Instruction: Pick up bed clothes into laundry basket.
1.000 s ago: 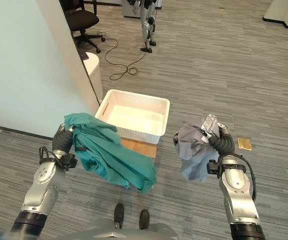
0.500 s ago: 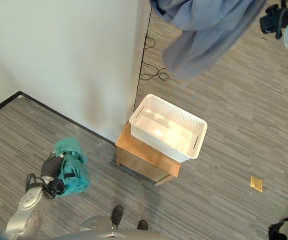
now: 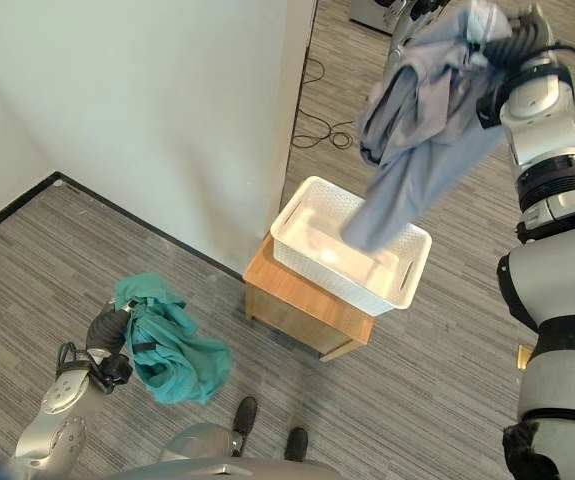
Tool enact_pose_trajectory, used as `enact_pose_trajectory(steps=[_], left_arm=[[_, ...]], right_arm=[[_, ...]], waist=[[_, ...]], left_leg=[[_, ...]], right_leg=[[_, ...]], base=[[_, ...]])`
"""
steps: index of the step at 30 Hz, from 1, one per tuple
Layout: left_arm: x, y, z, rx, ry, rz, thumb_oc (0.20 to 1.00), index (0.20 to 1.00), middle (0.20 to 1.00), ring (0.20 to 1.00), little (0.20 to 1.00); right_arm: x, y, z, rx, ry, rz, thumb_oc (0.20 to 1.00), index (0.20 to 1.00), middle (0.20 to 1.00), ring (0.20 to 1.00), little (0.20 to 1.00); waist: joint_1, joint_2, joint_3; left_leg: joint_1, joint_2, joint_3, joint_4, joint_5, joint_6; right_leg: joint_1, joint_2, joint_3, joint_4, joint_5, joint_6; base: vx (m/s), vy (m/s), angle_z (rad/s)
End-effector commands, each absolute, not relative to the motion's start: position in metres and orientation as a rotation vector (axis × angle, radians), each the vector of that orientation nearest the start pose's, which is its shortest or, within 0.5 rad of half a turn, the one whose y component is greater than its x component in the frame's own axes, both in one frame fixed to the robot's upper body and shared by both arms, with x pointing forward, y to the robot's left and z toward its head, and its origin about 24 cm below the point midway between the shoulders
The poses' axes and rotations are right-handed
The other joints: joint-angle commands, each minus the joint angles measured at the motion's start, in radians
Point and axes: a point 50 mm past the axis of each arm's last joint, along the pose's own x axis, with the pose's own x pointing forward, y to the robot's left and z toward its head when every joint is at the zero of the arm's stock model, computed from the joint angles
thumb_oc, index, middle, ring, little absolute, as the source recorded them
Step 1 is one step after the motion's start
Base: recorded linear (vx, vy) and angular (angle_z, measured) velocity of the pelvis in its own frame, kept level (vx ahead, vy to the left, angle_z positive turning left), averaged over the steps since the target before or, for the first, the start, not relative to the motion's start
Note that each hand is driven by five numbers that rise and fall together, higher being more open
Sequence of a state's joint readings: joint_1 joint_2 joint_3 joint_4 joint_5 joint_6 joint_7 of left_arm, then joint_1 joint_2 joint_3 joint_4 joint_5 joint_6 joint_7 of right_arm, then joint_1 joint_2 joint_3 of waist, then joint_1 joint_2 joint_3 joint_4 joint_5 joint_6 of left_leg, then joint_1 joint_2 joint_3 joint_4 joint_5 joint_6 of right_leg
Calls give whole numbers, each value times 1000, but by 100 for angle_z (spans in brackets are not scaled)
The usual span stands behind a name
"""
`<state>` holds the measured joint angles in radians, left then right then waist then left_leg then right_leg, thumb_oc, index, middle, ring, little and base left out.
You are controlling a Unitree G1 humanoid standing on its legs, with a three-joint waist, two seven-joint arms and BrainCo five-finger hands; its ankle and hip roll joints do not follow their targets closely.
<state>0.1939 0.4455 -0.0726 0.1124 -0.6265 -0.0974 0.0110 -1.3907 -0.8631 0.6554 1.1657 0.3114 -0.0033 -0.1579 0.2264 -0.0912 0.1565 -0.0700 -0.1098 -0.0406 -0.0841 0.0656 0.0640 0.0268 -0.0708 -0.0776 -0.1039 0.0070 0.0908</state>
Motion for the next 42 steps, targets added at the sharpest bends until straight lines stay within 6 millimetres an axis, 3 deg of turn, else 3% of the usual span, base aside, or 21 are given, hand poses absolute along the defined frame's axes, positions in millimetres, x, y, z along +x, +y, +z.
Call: enact_pose_trajectory(steps=[1, 4, 9, 11, 12, 13, 17, 18, 19, 20, 22, 23, 24, 26, 30, 32, 34, 36, 37, 40, 42], left_arm=[[216, 244, 25, -149, 97, 55, 200, 200, 200, 200, 200], [215, 246, 23, -152, 102, 71, 200, 200, 200, 200, 200], [216, 246, 22, -154, 95, 98, 200, 200, 200, 200, 200], [218, 244, 22, -164, 85, 102, 200, 200, 200, 200, 200], [220, 241, 23, -166, 78, 96, 200, 200, 200, 200, 200], [220, 241, 23, -164, 79, 95, 200, 200, 200, 200, 200], [224, 235, 25, -169, 67, 78, 200, 200, 200, 200, 200], [224, 235, 25, -168, 67, 78, 200, 200, 200, 200, 200], [225, 233, 26, -167, 63, 71, 200, 200, 200, 200, 200], [225, 233, 26, -166, 64, 71, 200, 200, 200, 200, 200], [228, 231, 29, -170, 54, 71, 200, 200, 200, 200, 200], [228, 231, 29, -170, 54, 71, 200, 200, 200, 200, 200], [229, 232, 29, -167, 54, 74, 200, 200, 200, 200, 200], [229, 236, 31, -160, 51, 83, 200, 200, 200, 200, 200], [227, 241, 29, -164, 58, 111, 200, 200, 200, 200, 200], [225, 243, 27, -163, 68, 123, 200, 200, 200, 200, 200], [223, 245, 25, -163, 74, 133, 200, 200, 200, 200, 200], [232, 251, 46, -140, -15, 147, 200, 200, 200, 200, 200], [238, 253, 68, -114, -104, 140, 200, 200, 200, 200, 200], [256, 244, 117, -55, -289, 45, 200, 200, 200, 200, 200], [271, 232, 155, -28, -425, -36, 200, 200, 200, 200, 200]], right_arm=[[376, -296, 376, -815, -364, -495, 200, 200, 200, 200, 200], [379, -287, 375, -925, -352, -455, 200, 200, 200, 200, 200], [384, -269, 366, -920, -411, -374, 200, 200, 200, 200, 200], [386, -265, 345, -899, -411, -322, 200, 200, 200, 200, 200], [388, -264, 318, -867, -377, -273, 200, 200, 200, 200, 200], [388, -265, 317, -865, -375, -274, 200, 200, 200, 200, 200], [392, -269, 274, -804, -280, -239, 200, 200, 200, 200, 200], [392, -269, 273, -803, -279, -240, 200, 200, 200, 200, 200], [394, -276, 253, -767, -211, -260, 200, 200, 200, 200, 200], [394, -276, 253, -766, -210, -260, 200, 200, 200, 200, 200], [393, -298, 209, -581, -42, -364, 231, 231, 231, 231, 231], [393, -298, 209, -581, -42, -363, 231, 231, 231, 231, 231], [393, -302, 202, -585, 0, -367, 1000, 1000, 1000, 1000, 1000], [391, -311, 192, -555, 84, -372, 1000, 1000, 1000, 1000, 1000], [395, -308, 203, -556, 86, -380, 1000, 1000, 1000, 1000, 1000], [398, -303, 208, -575, 92, -356, 1000, 1000, 1000, 1000, 1000], [406, -284, 227, -657, 37, -289, 1000, 1000, 1000, 1000, 1000], [408, -250, 239, -408, -145, -152, 1000, 1000, 1000, 1000, 1000], [403, -225, 247, -407, -247, -43, 1000, 1000, 1000, 1000, 1000], [389, -198, 243, -369, -337, 120, 1000, 1000, 1000, 1000, 1000], [375, -189, 225, -365, -337, 217, 1000, 1000, 1000, 1000, 1000]], waist=[[14, -5, 11], [16, -2, 37], [16, 0, 93], [15, 0, 122], [11, 4, 144], [13, 2, 143], [10, 9, 164], [11, 8, 163], [11, 15, 173], [12, 14, 172], [18, 33, 183], [18, 32, 184], [21, 34, 185], [23, 36, 184], [24, 34, 177], [23, 32, 172], [13, 24, 157], [-5, 17, 131], [-18, 14, 118], [-43, 17, 92], [-60, 21, 55]], left_leg=[[-30, 74, -16, 12, 7, -70], [-49, 72, -18, 16, 14, -71], [-90, 72, -17, 26, 21, -70], [-109, 72, -14, 38, 20, -68], [-119, 73, -10, 41, 20, -67], [-119, 73, -9, 41, 20, -67], [-132, 73, -6, 44, 20, -66], [-132, 73, -6, 44, 20, -66], [-133, 73, -7, 41, 21, -64], [-133, 73, -7, 41, 21, -64], [-136, 70, -10, 38, 23, -62], [-136, 70, -10, 37, 23, -62], [-135, 71, -9, 36, 24, -63], [-135, 71, -12, 34, 25, -63], [-132, 71, -11, 31, 25, -64], [-128, 72, -7, 28, 25, -64], [-113, 76, -1, 23, 23, -65], [-88, 77, 11, 14, 17, -67], [-76, 79, 18, 10, 14, -69], [-45, 79, 25, 7, 3, -71], [-25, 79, 26, 2, 2, -73]], right_leg=[[-23, -25, -48, 70, 18, 42], [-42, -24, -51, 71, 25, 40], [-89, -19, -43, 83, 34, 36], [-109, -16, -39, 95, 35, 33], [-121, -15, -37, 99, 37, 32], [-121, -15, -37, 99, 37, 32], [-137, -14, -32, 103, 38, 30], [-137, -14, -32, 103, 38, 30], [-143, -15, -29, 103, 40, 30], [-143, -15, -29, 103, 39, 30], [-151, -13, -26, 101, 44, 30], [-150, -13, -25, 100, 44, 30], [-150, -12, -24, 99, 45, 30], [-149, -12, -25, 95, 46, 31], [-150, -11, -20, 90, 49, 32], [-149, -10, -18, 90, 50, 32], [-143, -6, -10, 90, 49, 32], [-131, -4, 0, 89, 43, 31], [-124, -4, 3, 90, 39, 30], [-101, -3, 7, 93, 25, 32], [-82, -9, 3, 93, 20, 33]], base=[[-52, 7, -2], [-57, 10, -1], [-94, 13, -2], [-91, 22, -3], [-47, 28, 4], [-59, 25, 6], [-28, 14, -4], [-23, 22, -4], [-18, 15, -5], [-30, 37, -7], [-28, 37, -9], [-18, 22, -4], [0, 0, 0], [0, 0, 0], [-4, 6, -4], [-4, 3, -9], [0, 0, 0], [47, 1, -5], [43, -4, -9], [60, -3, -10], [100, -14, -2]])
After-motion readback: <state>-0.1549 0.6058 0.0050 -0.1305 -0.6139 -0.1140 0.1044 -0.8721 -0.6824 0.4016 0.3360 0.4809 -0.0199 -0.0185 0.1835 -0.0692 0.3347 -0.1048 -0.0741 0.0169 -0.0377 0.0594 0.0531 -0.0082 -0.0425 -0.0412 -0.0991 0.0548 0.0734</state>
